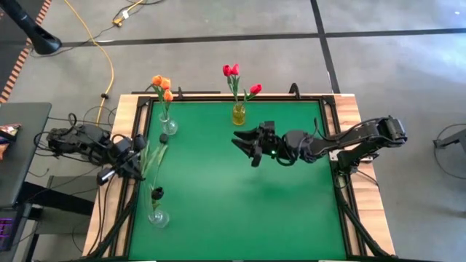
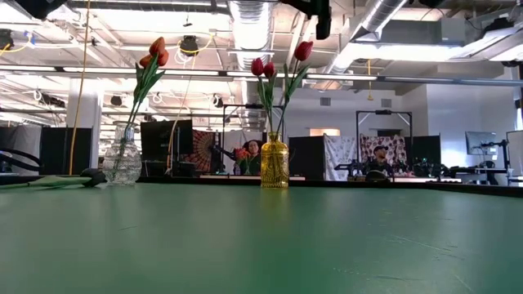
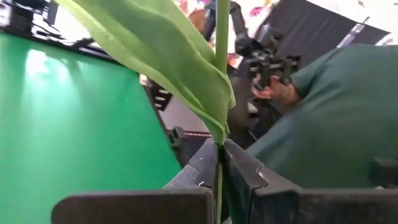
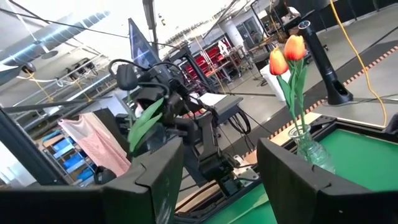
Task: Sort flowers into vase by color
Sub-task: Put the bottom black flower into the bottom transparent vase
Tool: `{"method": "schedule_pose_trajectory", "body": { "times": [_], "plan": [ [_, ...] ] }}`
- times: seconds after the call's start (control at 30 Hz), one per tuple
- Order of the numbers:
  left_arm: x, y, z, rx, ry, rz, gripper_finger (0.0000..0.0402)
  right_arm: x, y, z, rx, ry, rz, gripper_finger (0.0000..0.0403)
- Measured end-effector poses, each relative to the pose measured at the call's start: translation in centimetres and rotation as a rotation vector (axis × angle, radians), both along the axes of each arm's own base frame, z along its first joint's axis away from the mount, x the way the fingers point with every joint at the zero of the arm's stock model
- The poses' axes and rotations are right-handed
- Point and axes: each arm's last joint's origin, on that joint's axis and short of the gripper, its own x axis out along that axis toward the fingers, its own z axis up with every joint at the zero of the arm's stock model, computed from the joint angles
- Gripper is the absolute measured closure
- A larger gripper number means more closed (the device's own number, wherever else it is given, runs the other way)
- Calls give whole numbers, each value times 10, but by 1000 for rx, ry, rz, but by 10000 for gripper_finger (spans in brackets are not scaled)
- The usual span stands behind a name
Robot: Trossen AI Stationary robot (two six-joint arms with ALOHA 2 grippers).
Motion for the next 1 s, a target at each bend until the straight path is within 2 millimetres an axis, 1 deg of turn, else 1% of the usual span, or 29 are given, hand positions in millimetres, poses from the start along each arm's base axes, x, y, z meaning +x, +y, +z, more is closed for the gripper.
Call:
{"method": "schedule_pose_trajectory", "body": {
  "times": [0.5, 0.73, 1.0],
  "plan": [
    [-1, -1, 1, 43, -41, -54, 401, 1, -12, 0, 24, -7, -34, 173],
    [-1, -2, 12, 59, -193, -74, 401, 1, -16, 0, 55, -16, -41, 173],
    [-3, -3, 12, 114, -251, -156, 401, 1, -16, 0, 121, -35, -30, 173]
  ]
}}
